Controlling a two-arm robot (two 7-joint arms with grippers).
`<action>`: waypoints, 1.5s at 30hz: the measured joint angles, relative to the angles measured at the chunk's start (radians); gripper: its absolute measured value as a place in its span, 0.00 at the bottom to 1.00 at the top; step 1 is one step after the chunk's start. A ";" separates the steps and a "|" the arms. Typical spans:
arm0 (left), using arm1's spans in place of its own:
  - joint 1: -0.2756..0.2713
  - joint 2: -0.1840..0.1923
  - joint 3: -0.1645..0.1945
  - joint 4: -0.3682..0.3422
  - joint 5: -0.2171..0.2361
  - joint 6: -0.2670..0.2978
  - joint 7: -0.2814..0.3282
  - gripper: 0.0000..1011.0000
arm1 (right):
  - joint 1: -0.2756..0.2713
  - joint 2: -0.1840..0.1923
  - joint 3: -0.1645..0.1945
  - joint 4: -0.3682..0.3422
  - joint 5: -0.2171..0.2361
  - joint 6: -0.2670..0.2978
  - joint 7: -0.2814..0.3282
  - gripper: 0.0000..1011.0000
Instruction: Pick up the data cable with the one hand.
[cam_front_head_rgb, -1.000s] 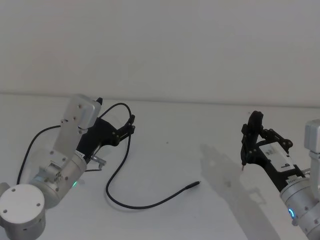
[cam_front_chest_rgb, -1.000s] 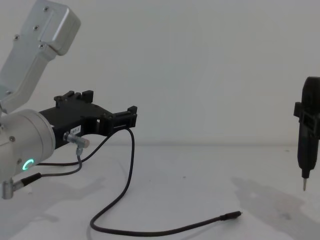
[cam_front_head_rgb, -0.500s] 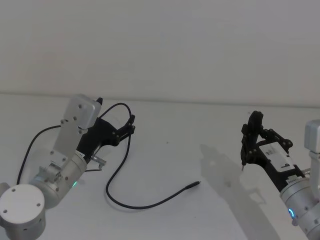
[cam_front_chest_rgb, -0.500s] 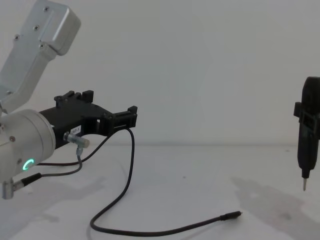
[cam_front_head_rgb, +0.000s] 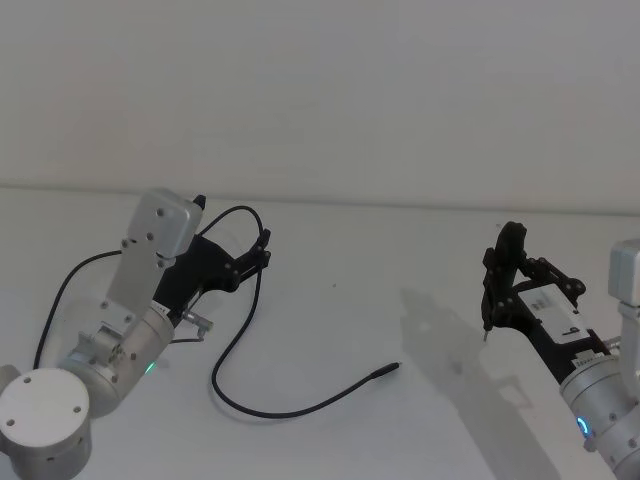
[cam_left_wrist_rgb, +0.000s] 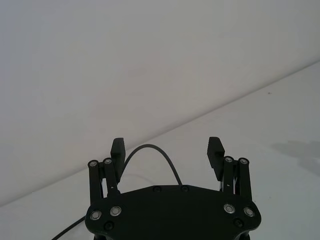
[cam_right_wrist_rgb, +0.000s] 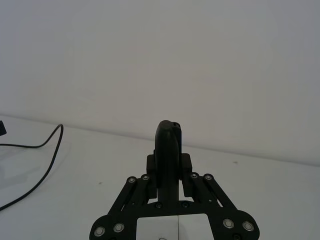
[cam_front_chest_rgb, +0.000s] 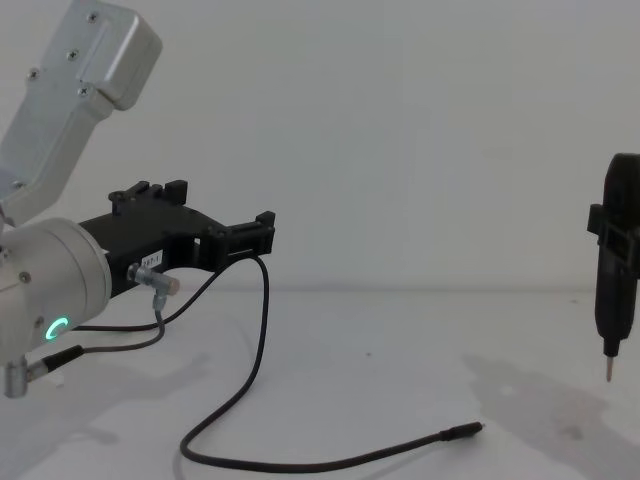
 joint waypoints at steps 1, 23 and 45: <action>0.000 0.000 0.000 0.000 0.000 0.000 0.000 0.99 | 0.000 0.000 0.000 0.000 0.000 0.000 0.000 0.27; 0.001 0.108 -0.001 -0.062 -0.030 0.026 -0.169 0.99 | 0.000 0.000 0.000 0.000 0.000 0.000 0.000 0.27; -0.014 0.344 -0.011 -0.232 -0.106 0.184 -0.487 0.99 | 0.000 0.000 0.000 0.000 0.000 0.000 0.000 0.27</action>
